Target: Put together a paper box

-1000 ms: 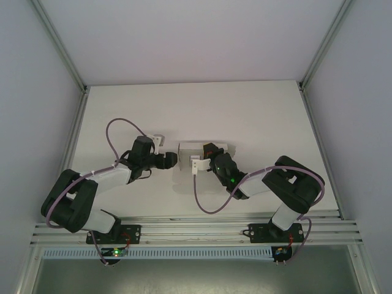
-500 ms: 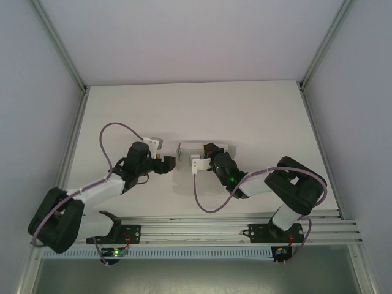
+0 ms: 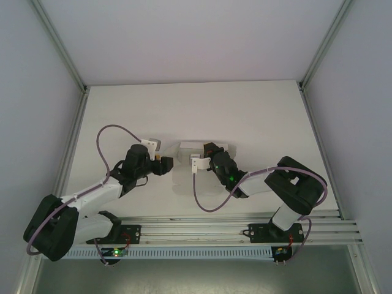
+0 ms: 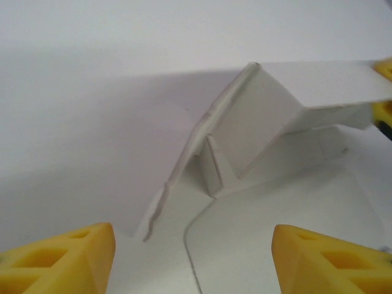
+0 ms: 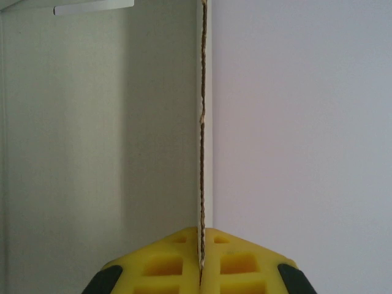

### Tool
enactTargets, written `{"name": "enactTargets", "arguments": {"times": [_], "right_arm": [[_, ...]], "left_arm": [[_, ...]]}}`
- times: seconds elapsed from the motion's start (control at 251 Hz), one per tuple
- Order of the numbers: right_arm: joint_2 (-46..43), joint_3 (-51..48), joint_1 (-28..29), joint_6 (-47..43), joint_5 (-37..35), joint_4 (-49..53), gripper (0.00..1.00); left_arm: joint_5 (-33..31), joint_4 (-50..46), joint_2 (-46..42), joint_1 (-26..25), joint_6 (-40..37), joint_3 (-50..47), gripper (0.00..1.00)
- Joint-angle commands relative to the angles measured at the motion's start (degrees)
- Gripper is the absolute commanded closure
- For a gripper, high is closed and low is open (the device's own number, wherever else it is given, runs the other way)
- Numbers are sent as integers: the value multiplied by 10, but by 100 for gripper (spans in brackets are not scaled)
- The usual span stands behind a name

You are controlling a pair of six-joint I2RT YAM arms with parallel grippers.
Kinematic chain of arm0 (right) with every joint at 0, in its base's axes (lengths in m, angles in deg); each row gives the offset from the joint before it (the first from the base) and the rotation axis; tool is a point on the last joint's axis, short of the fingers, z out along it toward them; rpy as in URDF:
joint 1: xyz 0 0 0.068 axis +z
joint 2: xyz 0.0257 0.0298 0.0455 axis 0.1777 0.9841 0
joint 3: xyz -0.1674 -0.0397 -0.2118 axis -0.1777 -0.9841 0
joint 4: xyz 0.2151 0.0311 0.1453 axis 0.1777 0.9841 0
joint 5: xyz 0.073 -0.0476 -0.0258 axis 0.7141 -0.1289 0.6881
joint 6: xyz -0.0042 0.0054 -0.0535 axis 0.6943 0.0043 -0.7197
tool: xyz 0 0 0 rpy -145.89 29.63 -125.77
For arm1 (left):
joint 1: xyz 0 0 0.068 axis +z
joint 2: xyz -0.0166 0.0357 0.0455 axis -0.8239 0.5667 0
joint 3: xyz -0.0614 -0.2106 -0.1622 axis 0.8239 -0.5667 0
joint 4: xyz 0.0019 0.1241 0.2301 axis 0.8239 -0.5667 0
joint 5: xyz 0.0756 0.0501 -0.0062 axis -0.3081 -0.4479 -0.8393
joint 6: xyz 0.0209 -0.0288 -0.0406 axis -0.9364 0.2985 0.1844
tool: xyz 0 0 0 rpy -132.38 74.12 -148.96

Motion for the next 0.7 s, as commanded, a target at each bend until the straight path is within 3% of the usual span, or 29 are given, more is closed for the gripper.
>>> {"name": "enactTargets", "arguments": {"times": [0.0,0.12,0.239,0.287,0.379,0.435,0.527,0.698], "right_arm": [[-9,8,6,9,-7,33,100],[-10,9,5,10,-9,36,100],[-13,8,6,15,-10,37,100],[-17,8,6,19,-10,41,100],[-24,7,6,22,-8,46,100],[-29,7,8,22,-8,56,100],[-34,10,12,32,-12,66,100],[-29,13,27,34,-24,71,100]], "left_arm": [[-75,-33,23,-4,-16,45,32],[-21,-25,65,-4,-23,78,42],[0,-44,99,-20,-14,109,76],[-9,-51,101,-38,-9,118,81],[-99,-123,103,-81,29,155,84],[-202,-223,112,-101,122,199,90],[-319,-343,136,-138,262,248,99],[-393,-385,169,-191,417,276,100]]}}
